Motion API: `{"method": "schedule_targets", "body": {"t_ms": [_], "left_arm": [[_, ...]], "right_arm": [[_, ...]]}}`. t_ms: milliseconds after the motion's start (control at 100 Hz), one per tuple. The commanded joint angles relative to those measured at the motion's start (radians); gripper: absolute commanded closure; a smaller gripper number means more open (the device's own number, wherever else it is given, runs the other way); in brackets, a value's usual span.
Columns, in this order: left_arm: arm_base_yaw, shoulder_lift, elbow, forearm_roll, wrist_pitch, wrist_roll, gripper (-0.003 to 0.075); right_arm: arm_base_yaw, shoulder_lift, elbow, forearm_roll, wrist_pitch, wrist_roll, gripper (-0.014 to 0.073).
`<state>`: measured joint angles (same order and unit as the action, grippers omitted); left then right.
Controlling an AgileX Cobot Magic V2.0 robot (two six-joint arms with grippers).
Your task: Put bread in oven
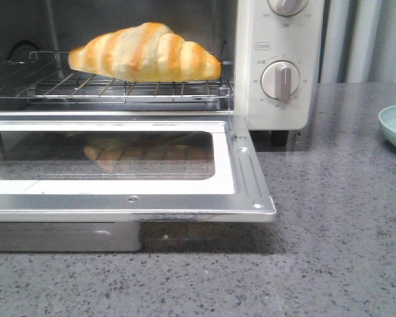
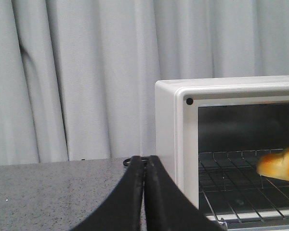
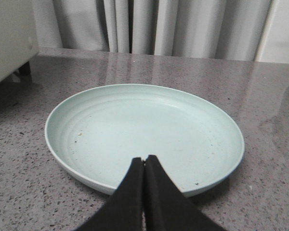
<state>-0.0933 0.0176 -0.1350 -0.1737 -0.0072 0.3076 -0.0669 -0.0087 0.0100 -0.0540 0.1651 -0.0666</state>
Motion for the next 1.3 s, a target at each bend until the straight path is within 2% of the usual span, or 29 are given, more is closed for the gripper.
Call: {"method": "schedule_targets", "body": {"t_ms": [0,300,1030,1180,1290], "left_arm": [[0.003,0.015,-0.024,-0.007,-0.078,-0.007,0.0741],[0.003,0.015,-0.024,-0.007,-0.078,-0.007,0.0741],[0.003,0.015,-0.024,-0.007,-0.080,-0.007,0.0741],[0.006,0.011,0.026,0.001,-0.083,-0.007,0.0741],[0.048,0.006,0.093,0.016,-0.064,-0.007,0.0741]], "right_arm": [[0.005,-0.022,0.012,-0.015,-0.108,-0.012,0.0670],[0.005,-0.022,0.012,-0.005,-0.289,-0.012,0.0670],[0.005,-0.022,0.012,-0.004,-0.285,-0.012,0.0670],[0.005,-0.022,0.012,-0.004,-0.285,-0.012,0.0670],[0.005,-0.022,0.012,-0.004,-0.285,-0.012,0.0669]]}}
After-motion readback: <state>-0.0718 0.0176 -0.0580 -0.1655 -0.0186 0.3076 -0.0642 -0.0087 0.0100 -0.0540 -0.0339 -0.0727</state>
